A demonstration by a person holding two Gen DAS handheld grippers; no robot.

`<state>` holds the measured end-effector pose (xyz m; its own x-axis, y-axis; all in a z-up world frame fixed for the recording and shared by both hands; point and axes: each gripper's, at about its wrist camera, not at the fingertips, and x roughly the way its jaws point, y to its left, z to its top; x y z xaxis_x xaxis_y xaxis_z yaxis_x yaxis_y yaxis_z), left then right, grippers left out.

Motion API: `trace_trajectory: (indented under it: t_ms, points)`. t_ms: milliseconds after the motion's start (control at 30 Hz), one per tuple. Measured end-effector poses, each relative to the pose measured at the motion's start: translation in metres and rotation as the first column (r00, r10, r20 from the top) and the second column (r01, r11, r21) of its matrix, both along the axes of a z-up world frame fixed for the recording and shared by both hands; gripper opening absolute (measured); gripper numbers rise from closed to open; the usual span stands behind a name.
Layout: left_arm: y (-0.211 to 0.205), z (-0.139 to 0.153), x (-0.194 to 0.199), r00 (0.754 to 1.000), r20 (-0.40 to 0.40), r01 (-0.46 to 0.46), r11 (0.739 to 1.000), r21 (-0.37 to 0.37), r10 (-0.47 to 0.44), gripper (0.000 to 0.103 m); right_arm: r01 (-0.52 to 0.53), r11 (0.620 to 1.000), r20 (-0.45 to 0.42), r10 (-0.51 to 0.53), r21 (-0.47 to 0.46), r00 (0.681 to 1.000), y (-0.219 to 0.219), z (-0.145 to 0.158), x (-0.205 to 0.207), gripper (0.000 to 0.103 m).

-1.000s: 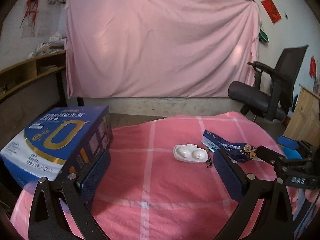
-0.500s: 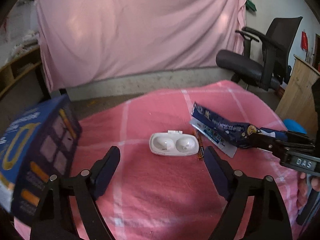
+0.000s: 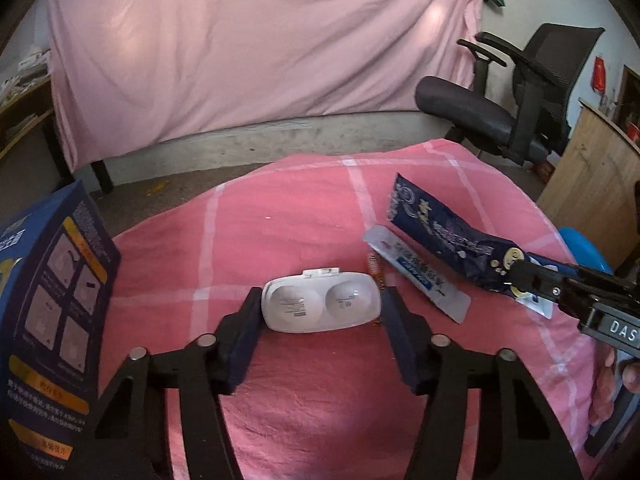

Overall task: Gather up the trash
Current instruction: 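Grasp the white earbud case with the left gripper while the right grasps the blue wrapper, then carry earbud case and wrapper over the blue bucket and open both grippers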

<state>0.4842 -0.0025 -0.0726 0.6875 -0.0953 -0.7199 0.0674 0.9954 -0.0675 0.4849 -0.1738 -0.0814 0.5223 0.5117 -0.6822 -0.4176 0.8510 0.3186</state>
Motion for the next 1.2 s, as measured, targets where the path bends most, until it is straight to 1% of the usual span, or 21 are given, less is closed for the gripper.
trace_trajectory:
  t_ms: [100, 200, 333, 400, 500, 600, 667, 767, 867, 967, 1067, 1200]
  points:
    - [-0.002, 0.002, -0.002, 1.000, 0.005, 0.005, 1.000, 0.008, -0.005, 0.052, -0.006, 1.000, 0.002, 0.006, -0.001, 1.000, 0.000, 0.000, -0.001, 0.056]
    - [-0.001, 0.004, -0.009, 1.000, 0.026, -0.016, 1.000, 0.013, 0.016, 0.052, -0.009, 1.000, 0.010, 0.009, 0.006, 1.000, -0.001, 0.001, -0.003, 0.055]
    - [0.000, 0.012, -0.027, 0.995, 0.092, -0.046, 0.999, 0.011, 0.045, 0.052, -0.028, 0.999, 0.031, 0.028, 0.019, 0.999, -0.002, 0.004, -0.007, 0.055]
    - [-0.001, 0.019, -0.040, 0.986, 0.153, -0.069, 0.998, -0.001, 0.068, 0.052, -0.045, 0.999, 0.050, 0.044, 0.025, 0.998, -0.001, 0.007, -0.011, 0.055]
    - [0.000, 0.027, -0.058, 0.967, 0.226, -0.114, 0.992, -0.044, 0.121, 0.052, -0.061, 0.998, 0.090, 0.057, 0.036, 0.994, 0.000, 0.012, -0.018, 0.055]
    - [-0.003, 0.032, -0.074, 0.949, 0.270, -0.145, 0.987, -0.074, 0.160, 0.052, -0.055, 0.995, 0.158, 0.042, 0.081, 0.987, -0.008, 0.022, -0.028, 0.055]
    - [-0.005, 0.039, -0.081, 0.940, 0.293, -0.156, 0.984, -0.085, 0.174, 0.052, -0.041, 0.990, 0.217, 0.012, 0.133, 0.976, -0.018, 0.029, -0.037, 0.055]
    - [-0.014, 0.053, -0.090, 0.924, 0.343, -0.149, 0.986, -0.080, 0.168, 0.052, -0.009, 0.980, 0.293, -0.050, 0.198, 0.955, -0.035, 0.039, -0.050, 0.055]
    - [-0.027, 0.072, -0.095, 0.909, 0.393, -0.122, 0.990, -0.071, 0.140, 0.052, 0.011, 0.974, 0.351, -0.092, 0.226, 0.932, -0.047, 0.049, -0.060, 0.055]
    - [-0.045, 0.088, -0.099, 0.892, 0.441, -0.083, 0.995, -0.057, 0.100, 0.052, 0.042, 0.963, 0.416, -0.154, 0.267, 0.896, -0.067, 0.060, -0.074, 0.055]
    - [-0.066, 0.103, -0.105, 0.873, 0.485, -0.039, 0.998, -0.042, 0.054, 0.052, 0.087, 0.951, 0.458, -0.222, 0.297, 0.861, -0.089, 0.070, -0.086, 0.055]
    - [-0.096, 0.114, -0.107, 0.858, 0.513, 0.021, 0.999, -0.024, -0.005, 0.052, 0.160, 0.927, 0.467, -0.314, 0.339, 0.827, -0.123, 0.074, -0.097, 0.055]
